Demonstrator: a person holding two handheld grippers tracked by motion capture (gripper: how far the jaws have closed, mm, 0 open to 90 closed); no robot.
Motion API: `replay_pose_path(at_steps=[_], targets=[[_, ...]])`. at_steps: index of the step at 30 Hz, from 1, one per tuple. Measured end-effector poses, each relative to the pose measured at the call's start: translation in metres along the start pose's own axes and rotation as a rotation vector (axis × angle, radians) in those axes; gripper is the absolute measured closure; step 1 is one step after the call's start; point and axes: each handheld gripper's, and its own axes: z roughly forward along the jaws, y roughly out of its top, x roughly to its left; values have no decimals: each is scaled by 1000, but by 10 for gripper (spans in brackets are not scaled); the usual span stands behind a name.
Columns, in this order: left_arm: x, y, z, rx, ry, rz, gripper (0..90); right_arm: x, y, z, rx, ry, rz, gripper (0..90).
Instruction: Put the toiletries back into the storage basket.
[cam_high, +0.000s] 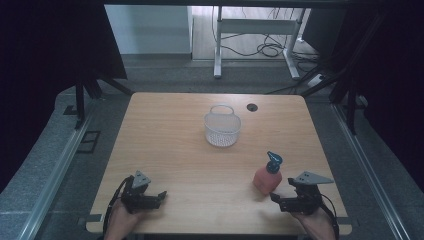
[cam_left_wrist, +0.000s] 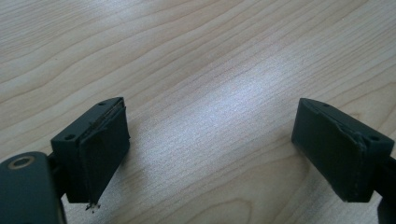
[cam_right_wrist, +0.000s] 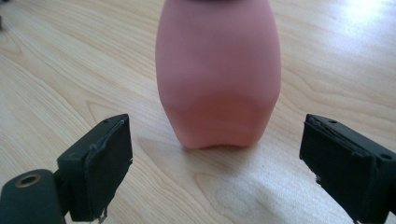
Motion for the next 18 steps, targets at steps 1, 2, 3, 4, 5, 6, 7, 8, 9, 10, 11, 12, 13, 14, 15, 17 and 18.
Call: replay_pose_path(at_steps=[1,2,3,4,5,6,7,8,9,10,11,12,13,14,15,17,18], targets=[[0,0,0,0,0,0,107,0,1,-1,-5,2,0,101],[0,0,0,0,0,0,107,-1,2,-1,-7,3,3,102],[0,0,0,0,0,0,107,-1,4,-2,-10,5,4,103],[0,0,0,0,0,0,107,-2,5,-2,-12,6,4,104],[0,0,0,0,0,0,107,-2,5,-2,-12,6,4,104],[0,0,0,1,0,0,107,-2,7,-2,-14,6,1,111],[0,0,0,0,0,0,107,-2,8,-2,-15,4,-1,114],[0,0,0,0,0,-1,107,-2,10,-2,-16,6,-1,120],[0,0,0,0,0,-1,107,-2,11,-2,-18,6,-4,127],[0,0,0,0,0,-1,107,-2,12,-2,-19,6,-5,130],[0,0,0,0,1,-1,107,-1,13,-2,-20,4,-6,132],[0,0,0,0,1,-1,107,-2,15,-2,-22,3,-8,133],[0,0,0,0,1,-1,107,-2,16,-2,-22,1,-8,135],[0,0,0,0,1,-1,107,-2,17,-1,-23,0,-9,137],[0,0,0,0,1,-1,107,-2,18,-1,-25,-1,-8,139],[0,0,0,0,1,-1,107,-2,21,-1,-29,-1,-8,145],[0,0,0,0,1,-1,107,-2,22,-1,-31,-1,-7,151]])
